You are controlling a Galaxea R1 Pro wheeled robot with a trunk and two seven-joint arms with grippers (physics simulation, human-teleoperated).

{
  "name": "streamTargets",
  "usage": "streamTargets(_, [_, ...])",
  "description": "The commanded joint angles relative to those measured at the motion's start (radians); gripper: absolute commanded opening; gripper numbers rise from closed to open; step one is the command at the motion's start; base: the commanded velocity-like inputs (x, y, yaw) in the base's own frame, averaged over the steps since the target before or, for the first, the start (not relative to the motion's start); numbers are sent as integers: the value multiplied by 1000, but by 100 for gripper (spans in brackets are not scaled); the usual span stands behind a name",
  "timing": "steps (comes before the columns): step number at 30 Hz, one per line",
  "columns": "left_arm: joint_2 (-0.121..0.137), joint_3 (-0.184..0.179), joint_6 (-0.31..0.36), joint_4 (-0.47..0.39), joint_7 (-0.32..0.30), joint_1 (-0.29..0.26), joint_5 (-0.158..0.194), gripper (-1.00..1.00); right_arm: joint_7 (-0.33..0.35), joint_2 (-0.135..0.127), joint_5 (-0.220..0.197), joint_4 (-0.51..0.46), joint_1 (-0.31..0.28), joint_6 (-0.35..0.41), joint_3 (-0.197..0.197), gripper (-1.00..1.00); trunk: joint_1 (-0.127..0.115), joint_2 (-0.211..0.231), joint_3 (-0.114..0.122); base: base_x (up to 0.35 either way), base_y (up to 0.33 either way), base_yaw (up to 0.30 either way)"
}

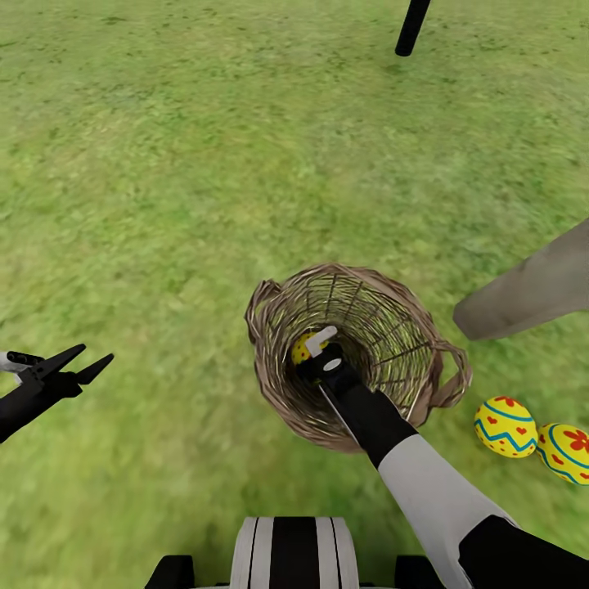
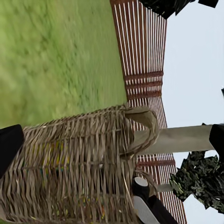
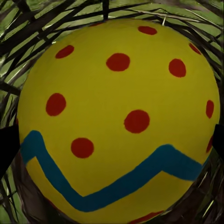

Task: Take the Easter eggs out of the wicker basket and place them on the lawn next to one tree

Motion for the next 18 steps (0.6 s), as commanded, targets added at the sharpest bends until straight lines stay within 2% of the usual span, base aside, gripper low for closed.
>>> streamTargets(1, [0, 0, 11, 0, -4, 0, -1, 100, -3, 0, 3, -1, -1, 6, 3, -100, -1, 0, 3, 0, 0, 0])
streamTargets(4, [0, 0, 11, -1, -4, 0, -1, 100, -3, 0, 4, -2, -1, 6, 3, -100, -1, 0, 7, 0, 0, 0])
streamTargets(11, [1, -2, 11, -1, -4, 0, -3, 100, -4, 0, 3, -1, -1, 7, 3, -100, -4, 2, 34, 0, 0, 0])
streamTargets(18, [1, -5, 11, 0, 2, 0, -4, 100, -2, -7, 5, -8, -1, 8, -3, -100, -7, 4, 61, -119, 0, 0])
